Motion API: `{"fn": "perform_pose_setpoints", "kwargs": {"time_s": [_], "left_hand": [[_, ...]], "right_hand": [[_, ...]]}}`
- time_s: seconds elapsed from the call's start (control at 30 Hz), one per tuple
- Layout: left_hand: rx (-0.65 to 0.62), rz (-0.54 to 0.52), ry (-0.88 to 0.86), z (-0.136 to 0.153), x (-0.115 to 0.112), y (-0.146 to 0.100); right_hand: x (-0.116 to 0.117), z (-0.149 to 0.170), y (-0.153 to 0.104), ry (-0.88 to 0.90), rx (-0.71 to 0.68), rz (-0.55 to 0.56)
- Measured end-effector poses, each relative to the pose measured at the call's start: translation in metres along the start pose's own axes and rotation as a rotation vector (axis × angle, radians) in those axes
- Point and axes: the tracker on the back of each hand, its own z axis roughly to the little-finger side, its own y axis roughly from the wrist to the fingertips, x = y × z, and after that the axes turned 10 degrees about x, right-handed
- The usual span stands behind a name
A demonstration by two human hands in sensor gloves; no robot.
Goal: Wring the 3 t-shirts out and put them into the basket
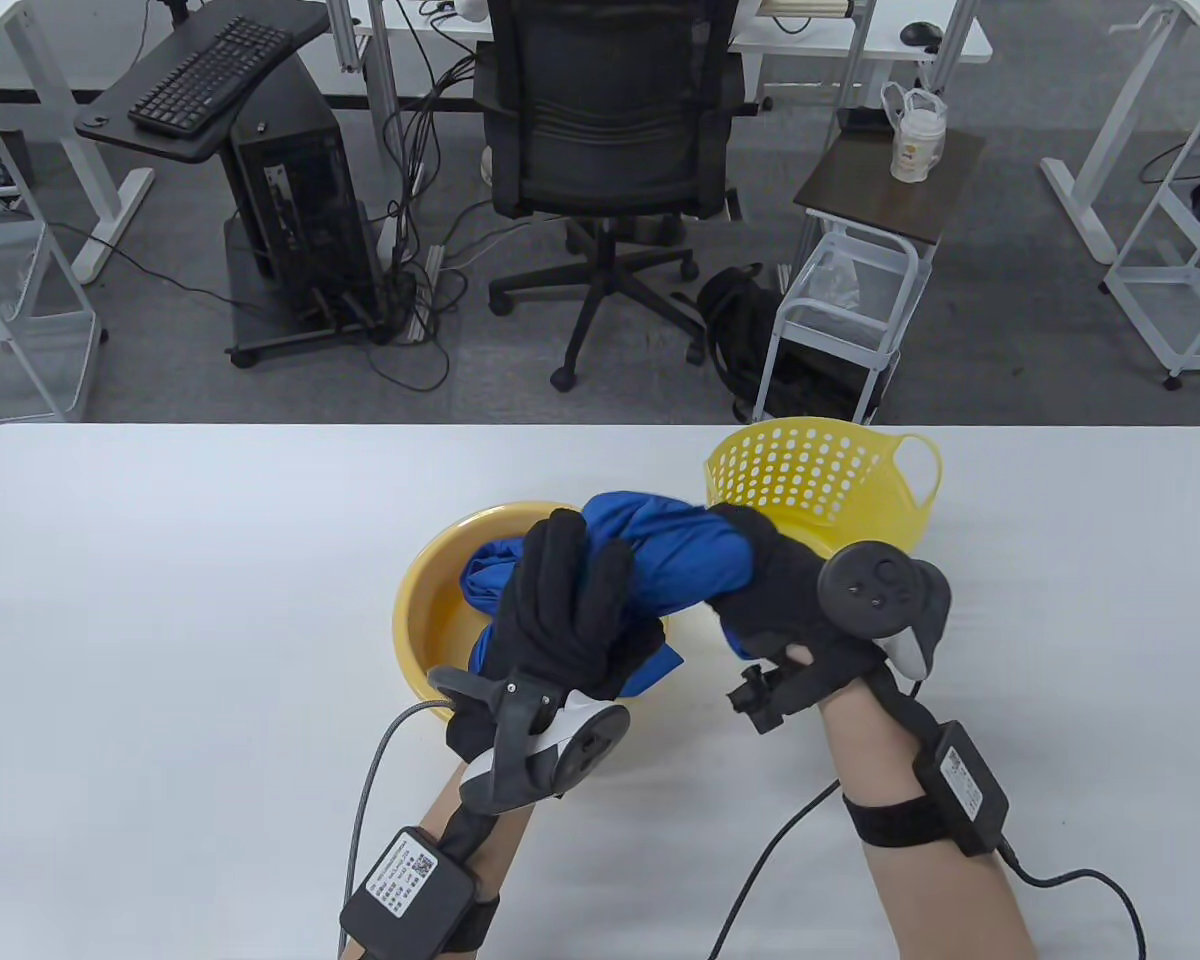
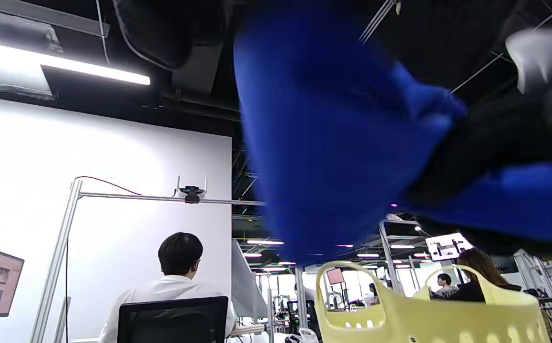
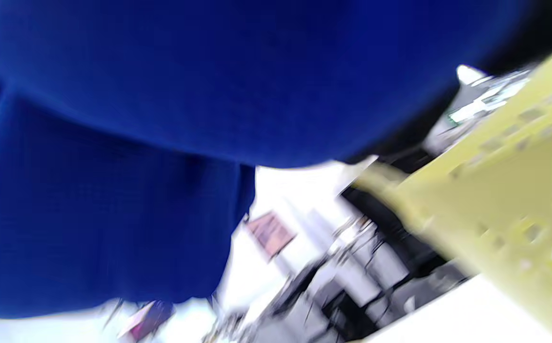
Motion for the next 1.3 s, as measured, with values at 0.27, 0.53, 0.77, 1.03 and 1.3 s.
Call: {"fn": "perform_pose_setpoints", "kwargs": {"time_s": [0.27,0.53,0.77,1.03,1.3], "left_hand": [[0.269,0.263,0.016,0.054,-0.002,0.014],[0.381,0.836,0.208,0.069,-0.072,0.009],[0.333,0.992,0.129,0.071,-0.098,0.003],[0.438,0.756,0.127,0.077,-0.060,0.019],[0.643,0.409,-0.692,0.125,-0.008,0.018]], "right_hand": [[-0.033,0.035,0.020,-0.355,0.151,0.066],[-0.009,0.020,0.016,-0.409,0.055,-0.070],[-0.002,0.006,0.008,-0.417,-0.080,-0.005],[0.006,0.004,0.005,-0.410,-0.075,-0.068],[0.020,-0.014,-0.008,-0.397,-0.185,-0.113]]}}
